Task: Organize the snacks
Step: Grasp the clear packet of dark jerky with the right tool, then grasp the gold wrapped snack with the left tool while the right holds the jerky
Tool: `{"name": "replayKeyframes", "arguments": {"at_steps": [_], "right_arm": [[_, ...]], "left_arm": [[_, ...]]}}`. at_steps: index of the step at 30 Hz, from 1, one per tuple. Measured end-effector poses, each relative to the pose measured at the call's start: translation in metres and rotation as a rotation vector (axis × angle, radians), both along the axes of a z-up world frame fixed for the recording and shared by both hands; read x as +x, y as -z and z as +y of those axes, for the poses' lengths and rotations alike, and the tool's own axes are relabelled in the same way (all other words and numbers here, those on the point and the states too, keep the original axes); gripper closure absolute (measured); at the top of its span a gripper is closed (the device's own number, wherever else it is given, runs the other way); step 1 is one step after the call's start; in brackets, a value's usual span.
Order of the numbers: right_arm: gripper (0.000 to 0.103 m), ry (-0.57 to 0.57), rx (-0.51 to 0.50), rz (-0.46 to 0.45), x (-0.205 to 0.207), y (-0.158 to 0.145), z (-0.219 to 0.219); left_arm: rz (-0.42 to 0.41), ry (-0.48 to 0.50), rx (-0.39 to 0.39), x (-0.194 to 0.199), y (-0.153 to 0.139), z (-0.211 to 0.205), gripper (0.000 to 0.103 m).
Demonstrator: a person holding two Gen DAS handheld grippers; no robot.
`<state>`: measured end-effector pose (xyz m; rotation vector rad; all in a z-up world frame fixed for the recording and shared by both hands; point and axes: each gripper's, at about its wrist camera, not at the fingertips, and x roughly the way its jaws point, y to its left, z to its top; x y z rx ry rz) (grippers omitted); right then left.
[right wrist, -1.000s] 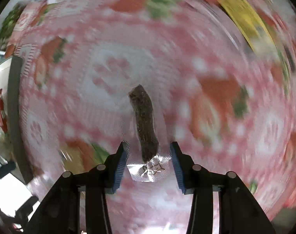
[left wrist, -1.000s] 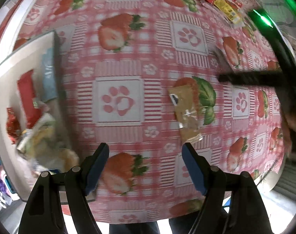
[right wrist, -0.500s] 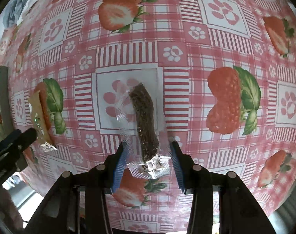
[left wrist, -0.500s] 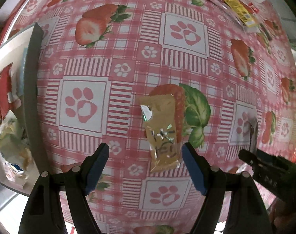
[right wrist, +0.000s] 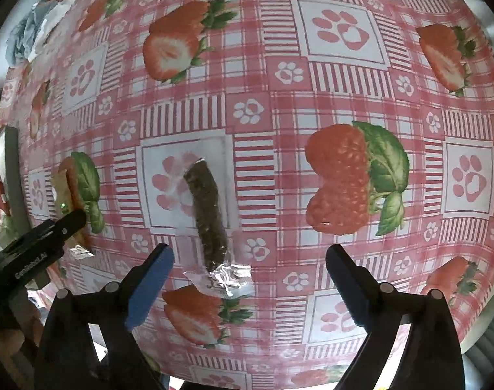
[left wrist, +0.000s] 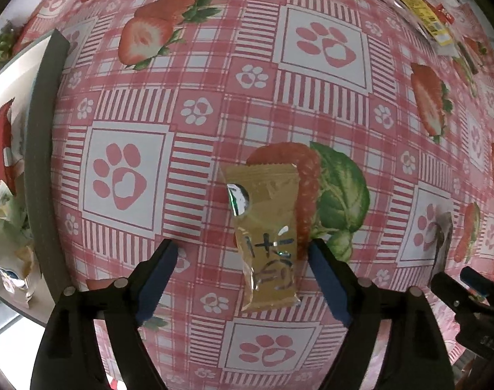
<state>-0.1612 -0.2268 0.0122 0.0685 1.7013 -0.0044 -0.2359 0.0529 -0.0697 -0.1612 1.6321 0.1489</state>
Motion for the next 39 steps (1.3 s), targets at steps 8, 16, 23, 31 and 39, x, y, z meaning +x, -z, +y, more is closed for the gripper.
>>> {"name": "replayKeyframes", "arguments": {"at_steps": [8, 16, 23, 31, 39], "right_arm": [[0.007, -0.085, -0.035, 0.012, 0.002, 0.023, 0.032], [0.029, -0.111, -0.057, 0.003, -0.009, 0.022, 0.065], [0.060, -0.083, -0.058, -0.006, -0.013, 0.002, 0.039], [0.060, -0.065, 0.030, 0.013, -0.049, -0.009, 0.033], [0.060, -0.091, 0.085, 0.032, -0.092, -0.005, 0.067]], "left_arm": [[0.011, -0.054, -0.003, -0.003, 0.007, 0.013, 0.001], [0.004, -0.030, -0.020, 0.009, -0.002, 0.010, 0.011], [-0.042, 0.084, -0.016, 0.024, -0.024, -0.007, 0.059], [-0.062, 0.172, -0.060, 0.012, -0.043, -0.012, 0.078], [-0.095, 0.190, -0.081, -0.023, -0.079, 0.003, 0.078]]}}
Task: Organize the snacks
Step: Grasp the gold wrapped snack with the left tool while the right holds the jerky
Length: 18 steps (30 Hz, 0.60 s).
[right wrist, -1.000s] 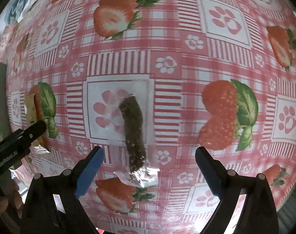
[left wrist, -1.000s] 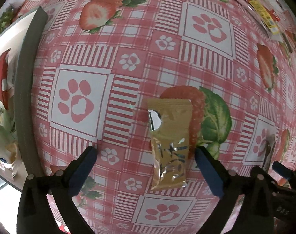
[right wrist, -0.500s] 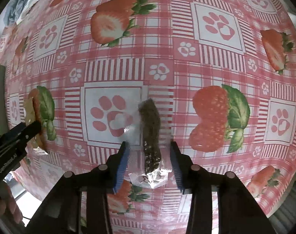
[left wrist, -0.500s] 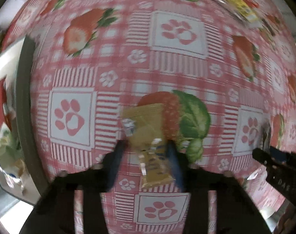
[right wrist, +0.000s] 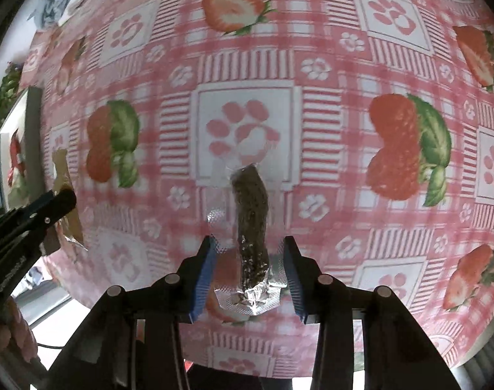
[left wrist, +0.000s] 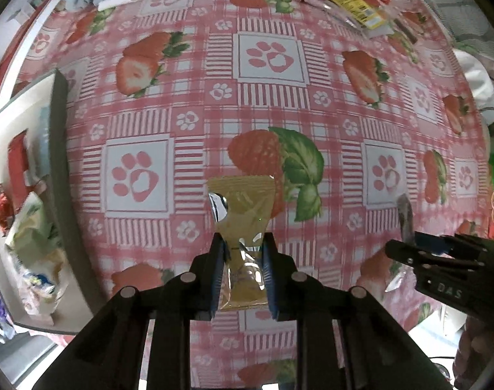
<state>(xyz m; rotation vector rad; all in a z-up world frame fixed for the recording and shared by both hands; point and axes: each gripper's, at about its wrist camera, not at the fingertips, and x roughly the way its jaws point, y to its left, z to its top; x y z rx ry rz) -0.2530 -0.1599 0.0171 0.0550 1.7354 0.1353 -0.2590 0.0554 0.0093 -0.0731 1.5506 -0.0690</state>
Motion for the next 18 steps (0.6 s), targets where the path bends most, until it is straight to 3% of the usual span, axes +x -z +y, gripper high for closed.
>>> {"name": "replayKeyframes", "arguments": {"at_steps": [8, 18], "right_arm": [[0.060, -0.062, 0.029, -0.014, -0.009, -0.001, 0.050], [0.060, -0.127, 0.054, -0.056, 0.012, 0.005, 0.118]], "left_arm": [[-0.052, -0.027, 0.028, -0.009, -0.025, 0.027, 0.078], [-0.086, -0.092, 0.040, -0.017, -0.041, 0.065, 0.078]]}}
